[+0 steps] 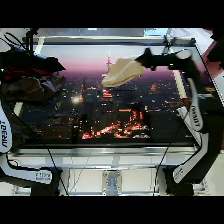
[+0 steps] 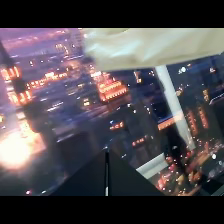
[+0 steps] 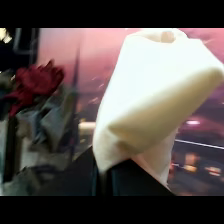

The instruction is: Fold the shirts.

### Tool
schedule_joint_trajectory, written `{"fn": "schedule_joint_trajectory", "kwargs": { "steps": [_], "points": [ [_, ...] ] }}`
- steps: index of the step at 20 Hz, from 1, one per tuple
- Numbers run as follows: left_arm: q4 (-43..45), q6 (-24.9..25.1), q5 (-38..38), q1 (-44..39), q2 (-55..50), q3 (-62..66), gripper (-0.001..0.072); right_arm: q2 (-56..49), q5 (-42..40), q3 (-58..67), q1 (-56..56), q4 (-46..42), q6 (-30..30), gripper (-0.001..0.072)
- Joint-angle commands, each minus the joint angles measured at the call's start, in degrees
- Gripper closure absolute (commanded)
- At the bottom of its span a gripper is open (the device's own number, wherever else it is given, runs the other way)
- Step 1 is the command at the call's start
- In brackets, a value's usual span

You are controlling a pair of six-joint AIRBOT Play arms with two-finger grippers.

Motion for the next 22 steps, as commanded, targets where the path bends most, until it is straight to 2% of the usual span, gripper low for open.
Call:
{"fn": "schedule_joint_trajectory", "kwargs": {
  "steps": [1, 8, 10, 11, 14, 18, 21, 22],
  "points": [
    [0.02, -0.96, 0.02, 0.04, 0.04, 0.02, 0.0696, 8.7, 9.22, 0.04, -12.15, -11.23, 2.95, 0.0683],
    [0.0, -4.13, 0.04, -0.09, 0.04, 0.02, 0.0696, 20.26, 31.06, 0.04, -36.7, -21.31, 3.96, 0.0684],
    [0.02, -4.96, 0.07, -0.5, 0.04, 0.02, 0.0696, 21.57, 37.44, 0.0, -41.55, -26.49, 4.0, 0.0684],
    [-0.04, -5.07, 0.11, -0.74, 0.04, 0.02, 0.0696, 21.62, 42.25, -0.07, -43.1, -32.33, 4.04, 0.0684],
    [-0.02, -5.84, 0.31, -1.88, 0.04, 0.02, 0.0696, 23.19, 42.38, -4.57, -43.08, -51.93, 6.78, 0.0683],
    [-0.11, -6.69, 0.31, -3.76, 0.04, 0.02, 0.0696, 23.23, 42.66, -14.58, -40.74, -64.59, 5.29, 0.0683],
    [-0.17, -7.37, 0.28, -4.26, 0.04, 0.02, 0.0696, 23.23, 42.64, -21.31, -38.1, -83.58, 4.98, 0.0682],
    [-0.15, -7.58, 0.31, -4.24, 0.04, 0.02, 0.0696, 23.23, 42.62, -22.75, -37.79, -87.47, 4.11, 0.0681]
  ]
}}
